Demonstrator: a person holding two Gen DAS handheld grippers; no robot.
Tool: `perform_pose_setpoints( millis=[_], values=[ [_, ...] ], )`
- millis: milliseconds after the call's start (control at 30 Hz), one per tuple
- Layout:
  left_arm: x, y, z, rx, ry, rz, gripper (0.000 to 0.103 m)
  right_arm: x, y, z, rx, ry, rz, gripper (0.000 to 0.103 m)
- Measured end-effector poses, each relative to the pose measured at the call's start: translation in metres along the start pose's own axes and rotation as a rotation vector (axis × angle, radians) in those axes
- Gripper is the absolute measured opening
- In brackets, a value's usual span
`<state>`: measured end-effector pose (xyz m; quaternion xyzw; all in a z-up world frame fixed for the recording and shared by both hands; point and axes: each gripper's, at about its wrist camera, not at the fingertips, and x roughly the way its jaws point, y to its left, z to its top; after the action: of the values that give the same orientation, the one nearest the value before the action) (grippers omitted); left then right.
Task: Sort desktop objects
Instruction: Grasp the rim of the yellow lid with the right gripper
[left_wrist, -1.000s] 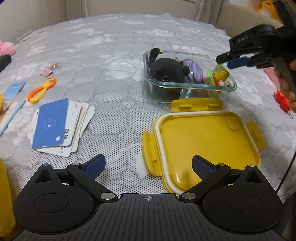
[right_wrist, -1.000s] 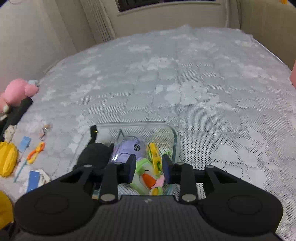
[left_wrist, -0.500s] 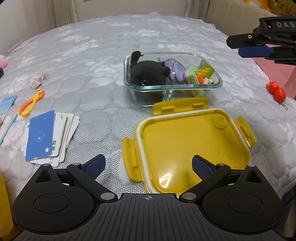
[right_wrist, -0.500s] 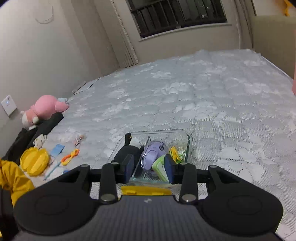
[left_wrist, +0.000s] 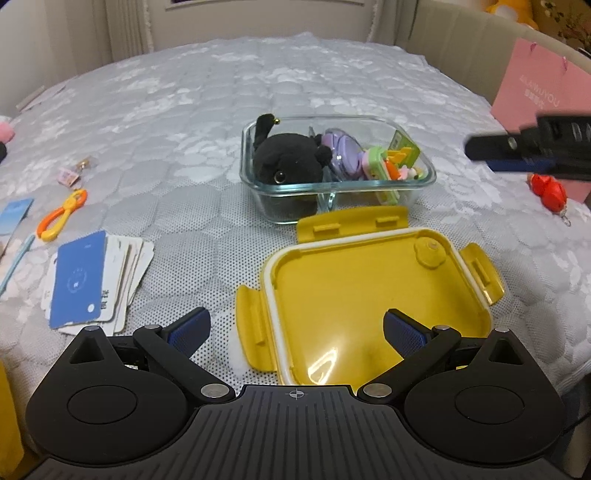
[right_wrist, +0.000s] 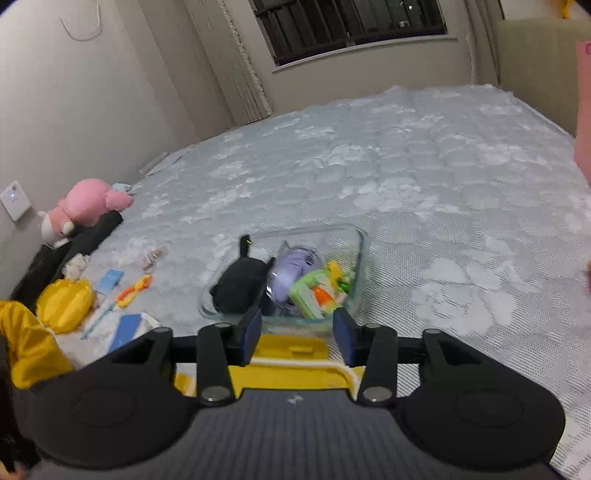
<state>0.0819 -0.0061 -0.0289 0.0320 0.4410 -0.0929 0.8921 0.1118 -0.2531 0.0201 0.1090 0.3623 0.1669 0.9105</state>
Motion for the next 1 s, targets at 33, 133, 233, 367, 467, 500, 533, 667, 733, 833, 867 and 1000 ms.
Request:
perform_pose_setpoints(
  millis=[33,133,233,367,467,500,533,667,733,833,867,1000],
  values=[
    [0.0,0.0,0.0,0.001,0.001,0.0,0.102,-0.001,-0.002,-0.007,-0.01,0.009,-0.006,0.049],
    [0.002,-0.001,0.0,0.001,0.005,0.004,0.102,-0.001,-0.012,-0.027,0.008,0.047,-0.002,0.044],
    [0.0,-0.003,-0.002,-0.001,0.008,0.018,0.102,-0.003,-0.024,-0.044,0.024,0.074,-0.012,0.039],
    [-0.005,-0.005,-0.006,0.017,0.003,0.031,0.102,-0.002,-0.041,-0.055,0.04,0.101,-0.06,0.048],
    [-0.009,-0.01,-0.009,0.063,-0.009,0.055,0.102,0.004,-0.054,-0.064,0.082,0.139,-0.031,0.049],
    [-0.01,-0.012,-0.009,0.077,-0.013,0.063,0.102,0.007,-0.056,-0.066,0.09,0.146,-0.024,0.049],
    [-0.012,-0.013,-0.009,0.091,-0.017,0.071,0.102,0.011,-0.057,-0.068,0.094,0.151,-0.017,0.048],
    [-0.017,-0.019,-0.013,0.145,-0.026,0.089,0.102,0.031,-0.056,-0.071,0.092,0.145,-0.015,0.048],
    [-0.019,-0.023,-0.016,0.166,-0.031,0.097,0.102,0.039,-0.054,-0.071,0.088,0.134,-0.01,0.044],
    [-0.024,-0.028,-0.02,0.197,-0.038,0.109,0.102,0.037,-0.055,-0.069,0.103,0.112,0.028,0.022],
    [-0.025,-0.031,-0.02,0.203,-0.044,0.105,0.102,0.034,-0.059,-0.067,0.134,0.105,0.061,0.017],
    [-0.034,-0.05,-0.021,0.244,-0.092,0.097,0.102,0.012,-0.079,-0.057,0.277,0.077,0.187,0.011]
  ],
)
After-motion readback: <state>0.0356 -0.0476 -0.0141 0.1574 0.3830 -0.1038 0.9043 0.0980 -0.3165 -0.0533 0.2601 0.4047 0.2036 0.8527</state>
